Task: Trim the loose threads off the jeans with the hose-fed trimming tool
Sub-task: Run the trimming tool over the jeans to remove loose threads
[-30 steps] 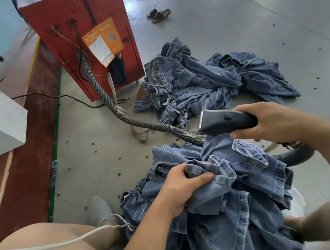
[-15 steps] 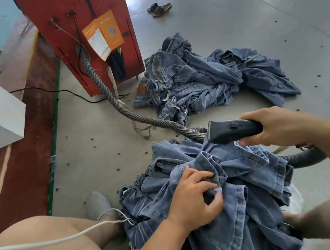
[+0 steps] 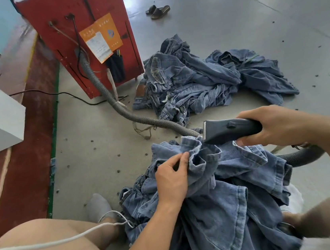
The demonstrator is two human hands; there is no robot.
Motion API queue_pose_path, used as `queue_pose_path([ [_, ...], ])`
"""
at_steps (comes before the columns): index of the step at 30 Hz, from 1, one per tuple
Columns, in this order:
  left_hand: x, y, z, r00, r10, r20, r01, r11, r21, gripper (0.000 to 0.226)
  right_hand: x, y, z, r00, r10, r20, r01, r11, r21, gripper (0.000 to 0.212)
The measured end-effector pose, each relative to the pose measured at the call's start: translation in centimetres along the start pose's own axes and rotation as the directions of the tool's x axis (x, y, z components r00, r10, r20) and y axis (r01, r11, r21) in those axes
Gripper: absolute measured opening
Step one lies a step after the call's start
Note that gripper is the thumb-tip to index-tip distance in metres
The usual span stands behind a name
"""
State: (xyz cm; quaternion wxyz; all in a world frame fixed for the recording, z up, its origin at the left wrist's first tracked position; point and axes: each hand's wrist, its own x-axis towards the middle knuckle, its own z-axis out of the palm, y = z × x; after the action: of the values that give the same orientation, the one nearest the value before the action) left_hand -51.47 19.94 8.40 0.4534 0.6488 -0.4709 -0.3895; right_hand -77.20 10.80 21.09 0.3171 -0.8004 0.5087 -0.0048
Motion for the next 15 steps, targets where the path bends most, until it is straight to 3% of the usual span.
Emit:
queue_pose_path([
  [5, 0.0, 1.1, 0.5, 0.998, -0.054, 0.026, 0.059, 0.949, -0.311, 0.018, -0.8, -0.2, -1.3, 0.995, -0.006, 0.098, -0.006, 0.993, 0.12, 0.02],
  [8, -0.7, 1.2, 1.4, 0.993, -0.04, 0.109, 0.07, 0.957, -0.281, 0.014, -0.2, -1.2, 0.0, 0.993, -0.036, 0.114, 0.033, 0.999, 0.026, 0.018],
  [11, -1.6, 1.2, 2.4, 0.973, -0.033, 0.227, 0.091, 0.963, -0.253, 0.016, 0.8, -1.9, 1.0, 0.995, -0.083, -0.057, 0.083, 0.997, 0.006, 0.021],
  [13, -1.8, 1.2, 2.6, 0.977, -0.057, 0.205, 0.105, 0.967, -0.233, 0.018, 1.1, -1.6, 0.4, 0.988, -0.054, -0.143, 0.063, 0.996, 0.06, 0.022],
  [15, -1.4, 1.1, 2.5, 0.985, -0.127, 0.114, 0.151, 0.96, -0.237, 0.024, 0.7, -0.9, -0.6, 0.991, -0.042, -0.129, 0.056, 0.992, 0.11, 0.018],
])
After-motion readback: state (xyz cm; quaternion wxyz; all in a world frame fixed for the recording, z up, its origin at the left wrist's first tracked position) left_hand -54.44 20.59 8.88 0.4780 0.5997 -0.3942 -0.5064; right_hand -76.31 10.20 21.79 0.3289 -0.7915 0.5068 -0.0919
